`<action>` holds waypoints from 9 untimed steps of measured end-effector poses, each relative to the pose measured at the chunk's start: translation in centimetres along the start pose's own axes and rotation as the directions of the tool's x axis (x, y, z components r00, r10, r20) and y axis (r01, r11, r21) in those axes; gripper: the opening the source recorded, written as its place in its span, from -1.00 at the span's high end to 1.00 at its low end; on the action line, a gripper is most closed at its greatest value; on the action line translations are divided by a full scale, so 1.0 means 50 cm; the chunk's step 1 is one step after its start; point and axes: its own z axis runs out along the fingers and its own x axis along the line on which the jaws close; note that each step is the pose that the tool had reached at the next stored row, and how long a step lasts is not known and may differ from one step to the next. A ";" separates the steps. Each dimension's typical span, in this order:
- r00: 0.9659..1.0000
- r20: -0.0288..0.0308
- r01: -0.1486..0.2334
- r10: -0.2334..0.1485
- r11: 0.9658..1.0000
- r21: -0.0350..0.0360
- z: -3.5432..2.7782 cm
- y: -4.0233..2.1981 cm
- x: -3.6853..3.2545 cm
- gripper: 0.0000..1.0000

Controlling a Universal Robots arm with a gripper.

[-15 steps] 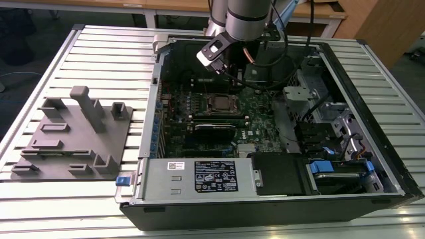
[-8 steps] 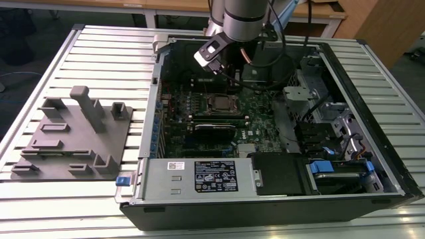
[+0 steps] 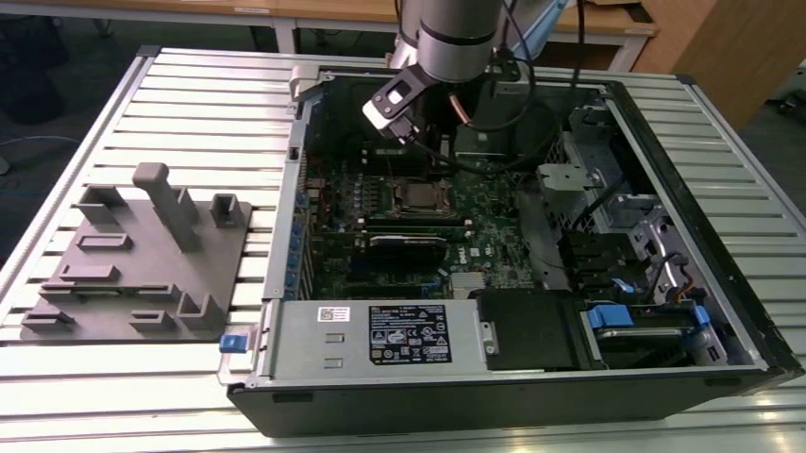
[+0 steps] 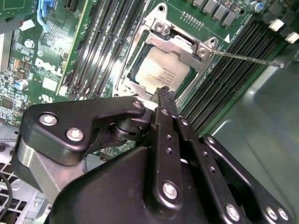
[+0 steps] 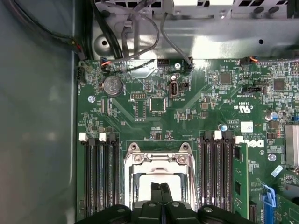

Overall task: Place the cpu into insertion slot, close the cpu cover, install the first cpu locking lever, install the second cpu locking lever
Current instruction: 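Close the cpu cover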

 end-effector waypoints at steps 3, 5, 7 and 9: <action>1.000 0.000 0.000 0.000 1.000 0.000 0.002 -0.004 0.000 0.79; 1.000 0.000 0.000 0.000 1.000 0.000 0.003 -0.007 0.000 0.79; 1.000 0.000 0.000 0.000 1.000 0.000 0.003 -0.009 0.000 0.79; 1.000 0.000 0.000 0.000 1.000 0.000 0.004 -0.010 0.000 0.79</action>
